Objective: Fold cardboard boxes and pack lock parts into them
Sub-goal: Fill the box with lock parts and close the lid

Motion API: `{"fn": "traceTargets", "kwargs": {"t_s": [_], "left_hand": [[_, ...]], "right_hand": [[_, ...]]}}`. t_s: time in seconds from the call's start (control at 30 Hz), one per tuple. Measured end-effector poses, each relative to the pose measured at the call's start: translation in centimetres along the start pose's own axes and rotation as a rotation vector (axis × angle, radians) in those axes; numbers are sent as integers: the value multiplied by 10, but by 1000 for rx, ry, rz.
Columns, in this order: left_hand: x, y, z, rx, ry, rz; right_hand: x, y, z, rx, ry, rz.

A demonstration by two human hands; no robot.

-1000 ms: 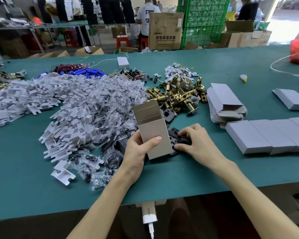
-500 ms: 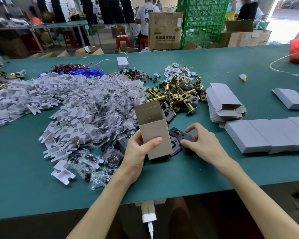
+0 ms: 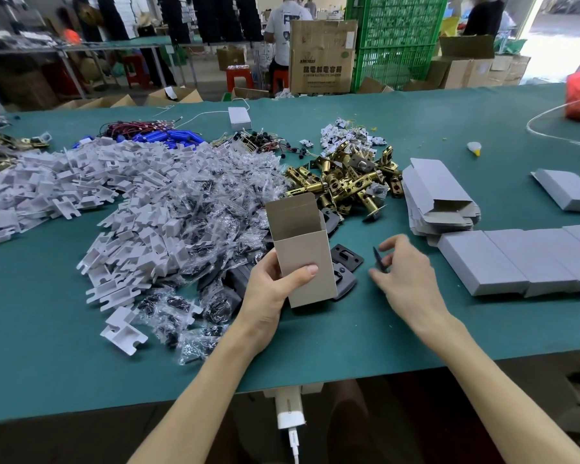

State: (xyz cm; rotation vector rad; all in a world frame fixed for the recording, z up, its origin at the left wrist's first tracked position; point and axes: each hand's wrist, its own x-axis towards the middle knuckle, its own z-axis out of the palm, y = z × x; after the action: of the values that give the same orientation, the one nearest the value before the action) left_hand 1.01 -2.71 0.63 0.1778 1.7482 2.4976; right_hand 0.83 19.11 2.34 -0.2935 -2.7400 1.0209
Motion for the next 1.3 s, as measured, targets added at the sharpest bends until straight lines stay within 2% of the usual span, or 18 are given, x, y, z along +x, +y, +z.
{"fn": "traceTargets", "kwargs": {"t_s": [0.07, 0.4, 0.6, 0.7, 0.77, 0.93, 1.13, 1.2, 1.3], "left_hand": [[0, 0, 0, -5, -3, 4], [0, -1, 0, 3, -23, 14], [1, -2, -1, 17, -28, 11], [1, -3, 0, 18, -33, 13], [1, -3, 0, 14, -38, 14], [0, -2, 1, 15, -40, 20], [0, -1, 0, 10, -39, 9], [-1, -1, 0, 7, -40, 9], [-1, -1, 1, 15, -38, 8]], "right_hand": [[-3, -3, 4, -40, -51, 30], [-10, -12, -2, -323, -86, 14], [-10, -4, -8, -202, 38, 2], [-6, 2, -8, -275, -25, 7], [-4, 2, -7, -239, -84, 13], [-2, 1, -11, 67, -233, 56], [-7, -7, -25, 1001, -353, 307], [-5, -7, -28, 1163, -355, 326], [-6, -7, -29, 1253, -446, 289]]}}
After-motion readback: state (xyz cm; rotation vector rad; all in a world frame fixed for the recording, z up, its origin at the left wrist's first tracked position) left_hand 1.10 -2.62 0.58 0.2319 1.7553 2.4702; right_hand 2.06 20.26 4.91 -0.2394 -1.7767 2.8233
